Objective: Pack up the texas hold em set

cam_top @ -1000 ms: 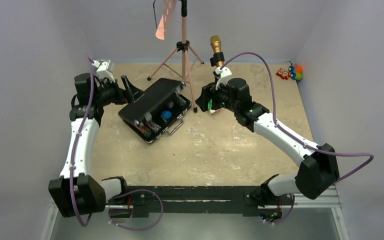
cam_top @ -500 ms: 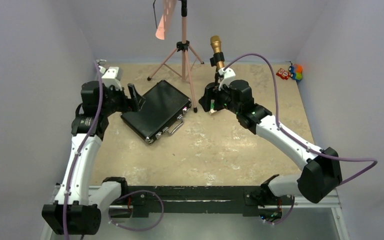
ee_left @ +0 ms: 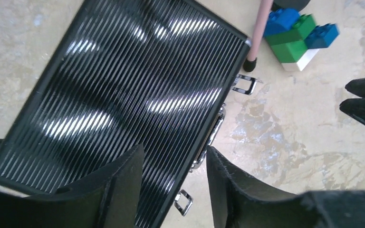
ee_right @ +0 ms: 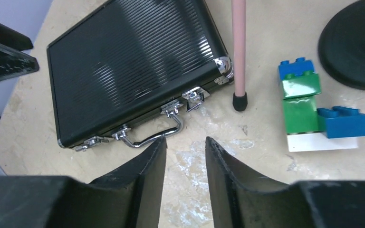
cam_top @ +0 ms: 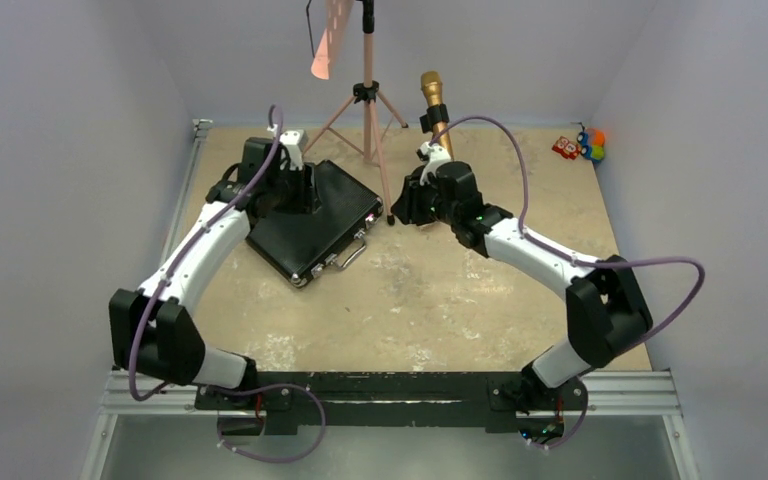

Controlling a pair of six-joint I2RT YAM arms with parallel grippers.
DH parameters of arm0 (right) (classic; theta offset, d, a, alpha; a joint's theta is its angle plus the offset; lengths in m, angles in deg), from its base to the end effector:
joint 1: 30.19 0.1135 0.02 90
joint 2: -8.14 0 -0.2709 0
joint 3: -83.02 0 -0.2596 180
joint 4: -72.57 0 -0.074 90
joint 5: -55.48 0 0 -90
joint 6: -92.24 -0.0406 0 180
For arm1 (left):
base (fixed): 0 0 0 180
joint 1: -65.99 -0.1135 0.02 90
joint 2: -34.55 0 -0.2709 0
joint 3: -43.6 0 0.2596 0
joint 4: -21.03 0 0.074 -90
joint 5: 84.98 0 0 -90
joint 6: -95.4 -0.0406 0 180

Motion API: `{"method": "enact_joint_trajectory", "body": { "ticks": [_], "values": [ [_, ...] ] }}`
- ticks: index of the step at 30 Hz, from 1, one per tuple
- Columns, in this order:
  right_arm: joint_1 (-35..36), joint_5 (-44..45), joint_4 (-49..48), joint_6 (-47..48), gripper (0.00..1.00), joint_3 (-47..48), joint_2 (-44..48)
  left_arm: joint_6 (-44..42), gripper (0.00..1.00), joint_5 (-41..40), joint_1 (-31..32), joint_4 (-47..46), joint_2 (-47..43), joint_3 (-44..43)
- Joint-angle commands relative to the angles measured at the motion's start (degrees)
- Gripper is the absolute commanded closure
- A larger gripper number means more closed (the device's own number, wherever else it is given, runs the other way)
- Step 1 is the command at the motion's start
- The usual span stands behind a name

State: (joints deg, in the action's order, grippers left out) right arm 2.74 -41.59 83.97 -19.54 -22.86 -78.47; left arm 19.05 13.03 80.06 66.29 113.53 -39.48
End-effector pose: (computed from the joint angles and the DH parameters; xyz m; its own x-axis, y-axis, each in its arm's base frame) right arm 0.3011 0.2009 0.2815 -0.5509 0.0819 -0.8306 -0.4626 0.7984 0.3855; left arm 0.3024 -0.0816 0.3228 -0.7012 -0.0652 -0.7100 0.1822 0.9464 -0.2668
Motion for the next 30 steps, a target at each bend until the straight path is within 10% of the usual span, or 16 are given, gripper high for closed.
{"method": "enact_joint_trajectory", "body": {
  "ticks": [1, 15, 30],
  "values": [
    [-0.2, -4.4, -5.2, -3.4, 0.65, 4.2, -4.9, 3.4, 0.48, -1.5, 0.6, -2.5, 5.7, 0.0],
    [0.9, -7.7, -7.6, -5.0, 0.85, 12.1, -18.9, 6.5, 0.71, -0.3, 3.0, 0.0, 18.9, -2.2],
    [1.2, -5.0, -5.8, -4.4, 0.87, 12.8, -23.4, 6.2, 0.73, -3.0, 4.6, 3.2, 22.3, -4.2]
  ]
}}
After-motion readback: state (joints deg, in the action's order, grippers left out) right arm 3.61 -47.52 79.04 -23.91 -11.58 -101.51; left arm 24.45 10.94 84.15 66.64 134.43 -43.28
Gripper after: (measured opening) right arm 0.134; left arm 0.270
